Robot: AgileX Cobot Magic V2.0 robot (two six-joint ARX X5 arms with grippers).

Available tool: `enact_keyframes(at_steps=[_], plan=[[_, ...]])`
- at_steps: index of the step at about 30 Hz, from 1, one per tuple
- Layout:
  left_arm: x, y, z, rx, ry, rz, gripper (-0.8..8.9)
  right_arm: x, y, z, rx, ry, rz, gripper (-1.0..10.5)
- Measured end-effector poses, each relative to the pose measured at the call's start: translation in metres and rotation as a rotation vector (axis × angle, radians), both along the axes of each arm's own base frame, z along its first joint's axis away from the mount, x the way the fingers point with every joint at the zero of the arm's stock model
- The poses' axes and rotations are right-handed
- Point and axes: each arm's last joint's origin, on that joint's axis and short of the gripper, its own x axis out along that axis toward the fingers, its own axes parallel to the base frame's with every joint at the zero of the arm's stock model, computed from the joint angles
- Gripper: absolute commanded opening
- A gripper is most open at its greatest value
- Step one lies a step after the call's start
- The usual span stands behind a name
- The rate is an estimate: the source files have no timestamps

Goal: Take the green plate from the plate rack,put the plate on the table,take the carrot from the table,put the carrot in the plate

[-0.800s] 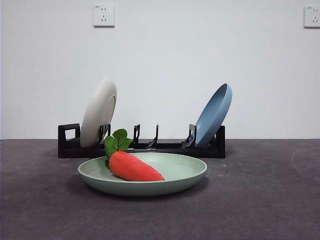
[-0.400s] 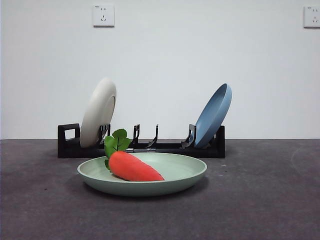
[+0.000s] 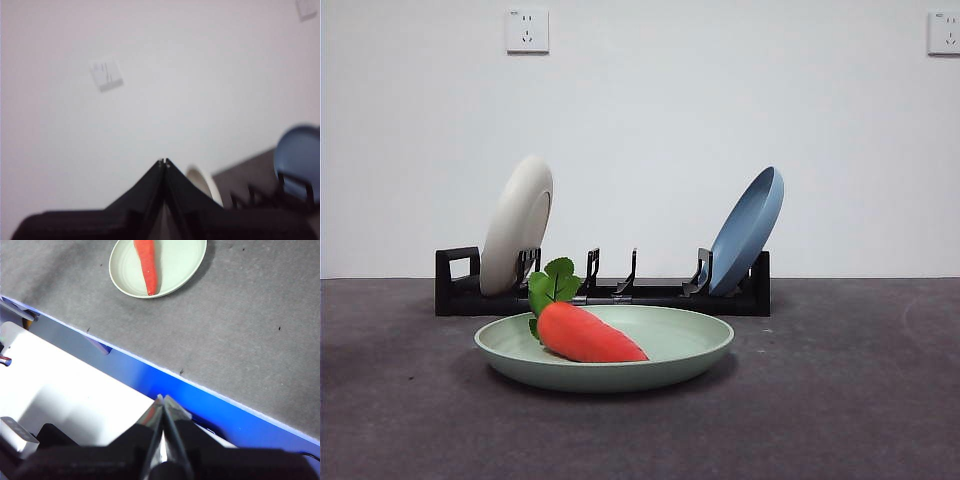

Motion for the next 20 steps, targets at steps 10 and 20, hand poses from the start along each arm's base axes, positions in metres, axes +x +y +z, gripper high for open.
enact_keyframes(at_steps=[10,20], plan=[[0.018,0.011,-0.124,-0.096,0.227,0.128,-0.03,0.0,0.0,0.0,0.0,0.0,0.0,0.0],[0.022,0.015,-0.163,-0.147,0.324,0.167,-0.03,0.0,0.0,0.0,0.0,0.0,0.0,0.0]])
